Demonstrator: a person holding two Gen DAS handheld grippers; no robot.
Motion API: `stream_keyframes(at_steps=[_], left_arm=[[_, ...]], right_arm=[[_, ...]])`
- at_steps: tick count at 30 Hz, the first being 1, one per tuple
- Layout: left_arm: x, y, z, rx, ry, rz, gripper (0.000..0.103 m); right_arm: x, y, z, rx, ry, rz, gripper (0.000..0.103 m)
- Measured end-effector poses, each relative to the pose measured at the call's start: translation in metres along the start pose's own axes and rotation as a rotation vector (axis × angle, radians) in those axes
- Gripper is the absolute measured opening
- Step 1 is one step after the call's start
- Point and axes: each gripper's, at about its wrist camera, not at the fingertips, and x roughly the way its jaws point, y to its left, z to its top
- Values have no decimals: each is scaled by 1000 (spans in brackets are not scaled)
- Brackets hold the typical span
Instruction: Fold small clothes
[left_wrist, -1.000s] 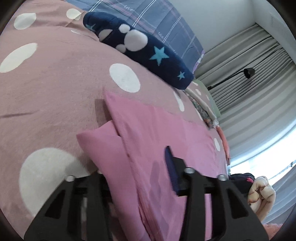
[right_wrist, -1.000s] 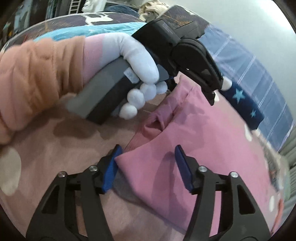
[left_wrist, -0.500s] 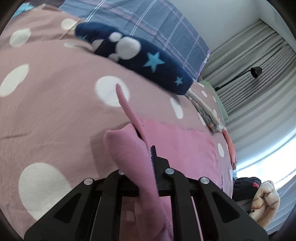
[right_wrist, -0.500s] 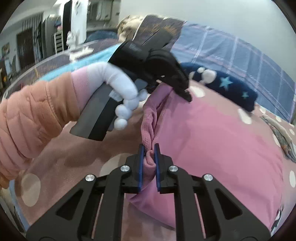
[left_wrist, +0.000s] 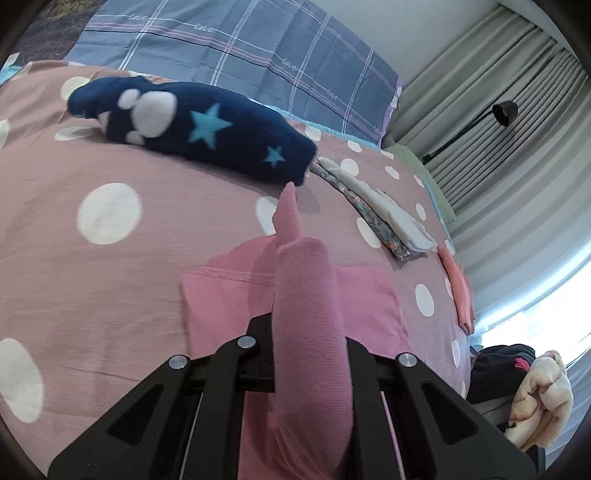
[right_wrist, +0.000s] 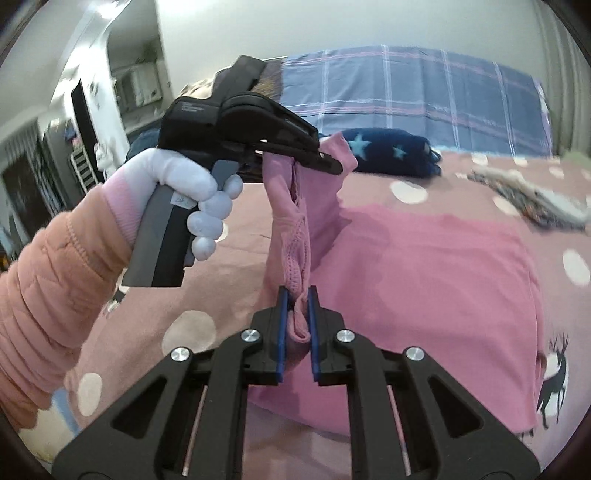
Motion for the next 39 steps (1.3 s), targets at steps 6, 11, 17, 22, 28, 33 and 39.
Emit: stream_keyframes(at_steps=[6, 11, 17, 22, 28, 33, 39], left_arm=[[32, -41, -1, 17, 34, 46, 8], [65, -79, -4, 57, 61, 106, 7], [106, -120, -7, 118, 94, 199, 7], [141, -151, -14, 185, 141, 276, 6], [169, -177, -24, 275, 177, 363, 6], [187, -189, -32, 347, 194, 424, 6], [184, -201, -33, 367, 179, 425, 6]], right_arm=[[-19, -41, -9, 87, -28, 19, 10], [-33, -84, -23, 192, -38, 52, 10], [-46, -139, -43, 308, -39, 74, 10], [-51, -166, -59, 375, -33, 91, 10], [-60, -193, -74, 436, -41, 99, 10], [-58, -205, -84, 485, -24, 128, 10], [-65, -207, -86, 496, -33, 143, 10]])
